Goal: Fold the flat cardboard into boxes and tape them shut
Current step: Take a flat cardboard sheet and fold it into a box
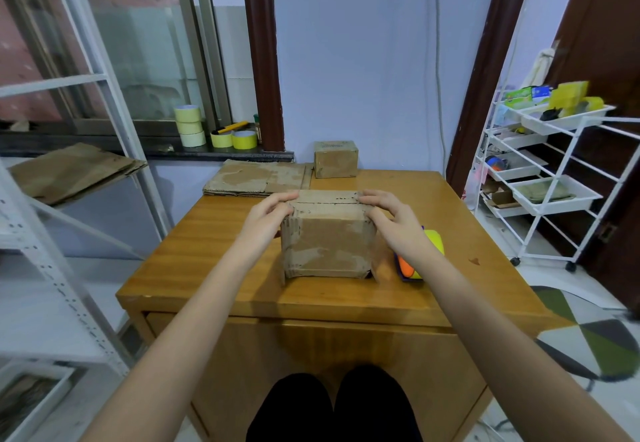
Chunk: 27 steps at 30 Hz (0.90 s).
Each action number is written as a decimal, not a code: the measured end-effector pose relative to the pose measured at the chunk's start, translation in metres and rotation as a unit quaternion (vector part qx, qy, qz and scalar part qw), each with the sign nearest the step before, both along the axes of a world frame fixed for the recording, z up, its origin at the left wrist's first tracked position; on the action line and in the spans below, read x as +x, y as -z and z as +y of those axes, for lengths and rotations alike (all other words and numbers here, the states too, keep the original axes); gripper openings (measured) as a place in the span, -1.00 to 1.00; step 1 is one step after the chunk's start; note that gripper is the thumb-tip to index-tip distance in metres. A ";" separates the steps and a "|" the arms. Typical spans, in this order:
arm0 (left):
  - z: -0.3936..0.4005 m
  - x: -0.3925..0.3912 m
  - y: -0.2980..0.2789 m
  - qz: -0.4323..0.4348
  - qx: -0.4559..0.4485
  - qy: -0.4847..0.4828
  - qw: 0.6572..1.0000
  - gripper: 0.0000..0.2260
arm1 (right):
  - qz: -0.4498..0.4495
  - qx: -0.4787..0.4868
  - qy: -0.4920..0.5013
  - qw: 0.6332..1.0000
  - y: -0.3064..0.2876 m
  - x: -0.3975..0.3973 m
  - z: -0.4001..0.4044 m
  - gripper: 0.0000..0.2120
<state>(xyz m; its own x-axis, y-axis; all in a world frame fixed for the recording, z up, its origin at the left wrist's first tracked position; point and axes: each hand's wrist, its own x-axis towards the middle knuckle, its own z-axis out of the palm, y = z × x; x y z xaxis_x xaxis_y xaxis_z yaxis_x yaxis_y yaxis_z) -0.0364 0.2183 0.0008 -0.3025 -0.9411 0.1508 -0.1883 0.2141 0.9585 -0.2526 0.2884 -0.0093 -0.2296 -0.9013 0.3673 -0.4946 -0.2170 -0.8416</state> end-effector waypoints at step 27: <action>-0.003 0.013 -0.022 -0.077 0.185 -0.008 0.980 -0.70 | -0.089 0.192 0.022 0.977 -0.020 0.008 0.001 -0.70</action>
<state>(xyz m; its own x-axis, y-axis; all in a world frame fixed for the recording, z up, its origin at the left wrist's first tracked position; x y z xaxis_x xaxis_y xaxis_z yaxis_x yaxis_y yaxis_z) -0.0230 0.2155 0.0229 -0.2798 -0.9278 -0.2468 -0.3369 -0.1458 0.9302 -0.2448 0.2895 0.0111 -0.3015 -0.9524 -0.0453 -0.3352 0.1503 -0.9301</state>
